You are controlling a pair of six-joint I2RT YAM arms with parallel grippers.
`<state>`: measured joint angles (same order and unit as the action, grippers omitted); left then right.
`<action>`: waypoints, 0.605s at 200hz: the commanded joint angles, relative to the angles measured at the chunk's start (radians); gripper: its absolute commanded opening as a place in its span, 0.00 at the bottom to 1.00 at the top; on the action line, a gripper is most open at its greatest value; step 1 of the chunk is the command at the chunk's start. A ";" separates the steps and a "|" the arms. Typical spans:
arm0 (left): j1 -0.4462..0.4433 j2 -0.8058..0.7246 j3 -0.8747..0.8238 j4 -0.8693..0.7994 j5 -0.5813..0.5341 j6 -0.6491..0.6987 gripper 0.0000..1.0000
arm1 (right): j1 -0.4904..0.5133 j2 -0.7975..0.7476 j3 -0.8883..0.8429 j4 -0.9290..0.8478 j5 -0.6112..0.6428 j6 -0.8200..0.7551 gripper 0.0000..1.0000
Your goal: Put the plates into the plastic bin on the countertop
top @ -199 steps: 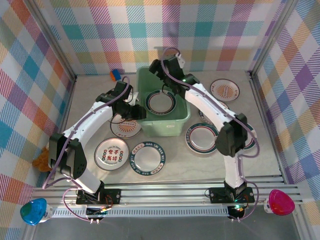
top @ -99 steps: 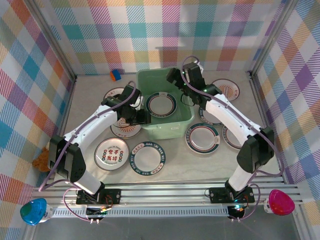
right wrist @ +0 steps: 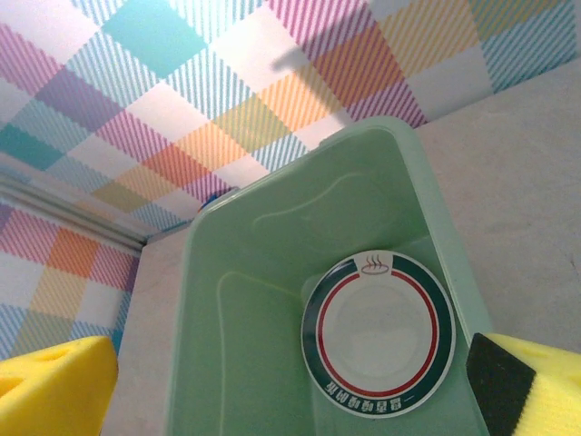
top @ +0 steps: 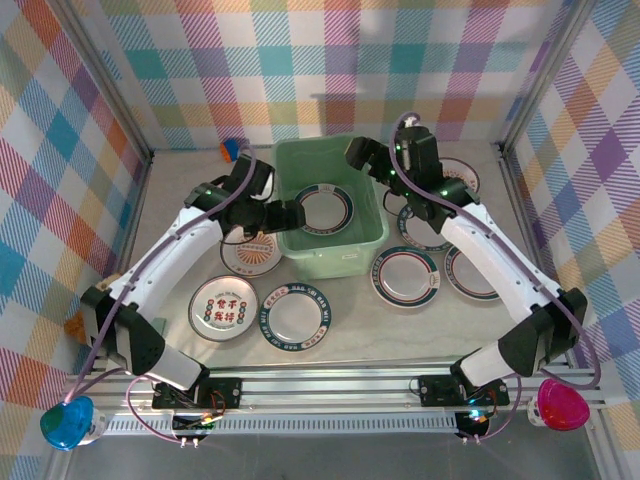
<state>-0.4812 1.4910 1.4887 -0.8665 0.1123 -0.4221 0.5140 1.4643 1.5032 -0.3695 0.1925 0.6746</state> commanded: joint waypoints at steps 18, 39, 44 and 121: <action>0.131 -0.047 0.062 -0.098 -0.005 0.049 0.87 | -0.042 -0.018 -0.043 0.060 -0.138 -0.101 0.99; 0.278 -0.062 0.073 -0.110 0.072 0.057 0.86 | -0.054 0.015 -0.018 0.103 -0.201 -0.133 0.99; 0.315 -0.066 0.066 -0.105 0.092 0.057 0.86 | -0.054 0.032 0.001 0.092 -0.208 -0.145 0.98; 0.599 -0.012 -0.215 0.031 0.248 0.148 0.76 | -0.078 0.182 0.120 0.025 -0.280 -0.230 0.72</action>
<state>0.0772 1.4597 1.3289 -0.8787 0.2878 -0.3286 0.4496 1.6299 1.5864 -0.3443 -0.0456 0.4778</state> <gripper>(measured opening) 0.762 0.729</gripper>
